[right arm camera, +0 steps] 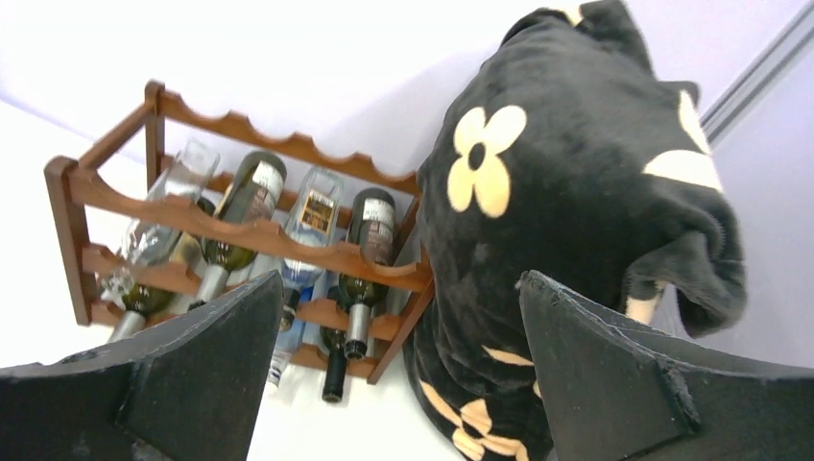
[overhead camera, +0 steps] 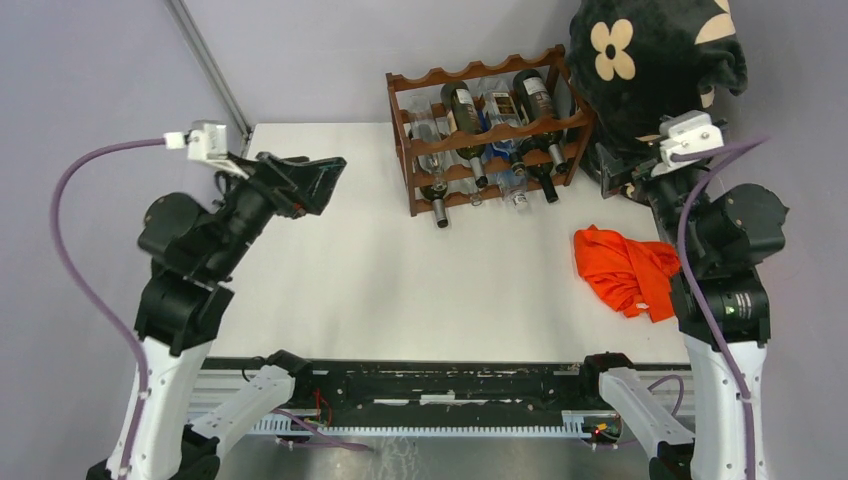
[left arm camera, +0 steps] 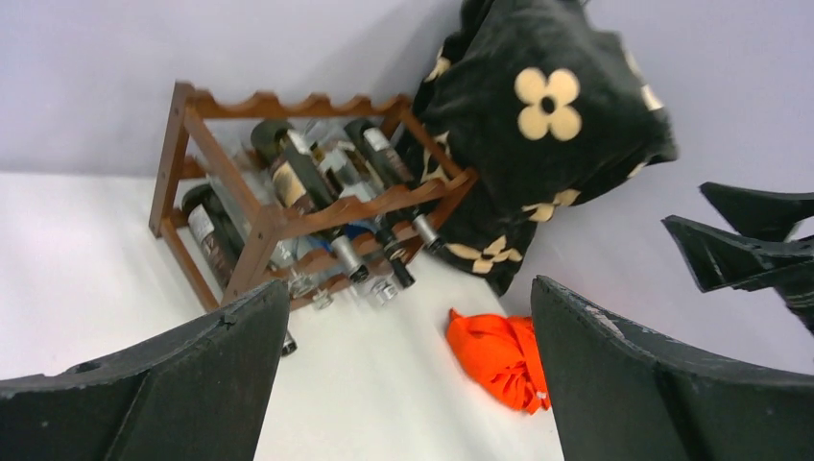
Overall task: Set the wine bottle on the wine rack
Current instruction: Reset both arms
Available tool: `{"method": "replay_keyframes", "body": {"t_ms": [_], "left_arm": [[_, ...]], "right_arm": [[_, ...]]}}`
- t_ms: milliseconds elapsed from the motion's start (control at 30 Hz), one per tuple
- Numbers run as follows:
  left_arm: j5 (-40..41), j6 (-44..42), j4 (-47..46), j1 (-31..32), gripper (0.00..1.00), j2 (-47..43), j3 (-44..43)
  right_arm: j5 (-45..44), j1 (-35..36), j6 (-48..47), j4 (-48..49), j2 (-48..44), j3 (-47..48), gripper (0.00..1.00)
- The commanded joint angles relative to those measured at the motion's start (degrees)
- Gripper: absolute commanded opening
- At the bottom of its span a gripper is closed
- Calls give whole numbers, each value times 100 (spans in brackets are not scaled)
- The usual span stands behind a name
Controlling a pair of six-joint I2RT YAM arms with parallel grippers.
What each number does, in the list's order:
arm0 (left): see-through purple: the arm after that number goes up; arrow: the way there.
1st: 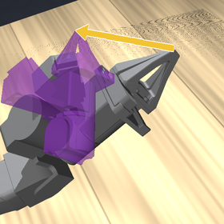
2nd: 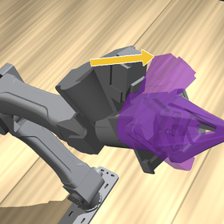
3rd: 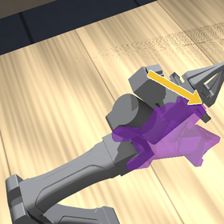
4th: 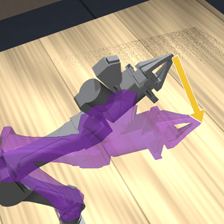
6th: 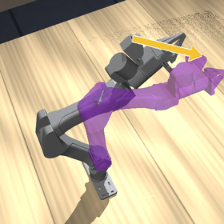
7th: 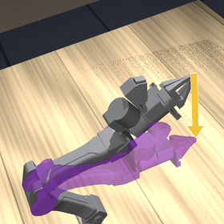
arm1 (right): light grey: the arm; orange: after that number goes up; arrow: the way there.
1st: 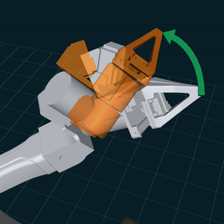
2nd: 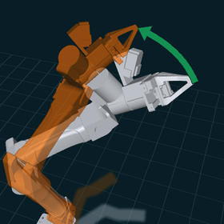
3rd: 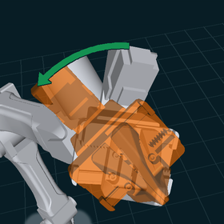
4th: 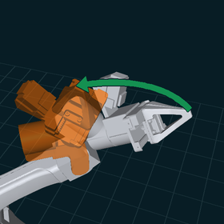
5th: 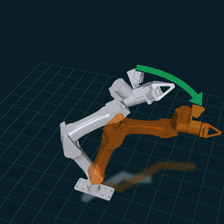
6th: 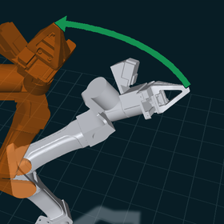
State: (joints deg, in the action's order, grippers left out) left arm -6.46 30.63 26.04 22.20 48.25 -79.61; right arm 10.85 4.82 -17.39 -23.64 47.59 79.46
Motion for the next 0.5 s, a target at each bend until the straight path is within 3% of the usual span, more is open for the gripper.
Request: {"method": "replay_keyframes", "body": {"t_ms": [0, 267, 467], "left_arm": [[115, -15, 305, -32, 100, -321, -348], [84, -183, 747, -36, 100, -674, -540], [100, -250, 986, -32, 100, -870, -723]], "right_arm": [[-341, 0, 625, 449, -250, 303, 98], [-776, -86, 945, 350, -315, 587, 98], [651, -250, -150, -157, -461, 708, 98]]}}
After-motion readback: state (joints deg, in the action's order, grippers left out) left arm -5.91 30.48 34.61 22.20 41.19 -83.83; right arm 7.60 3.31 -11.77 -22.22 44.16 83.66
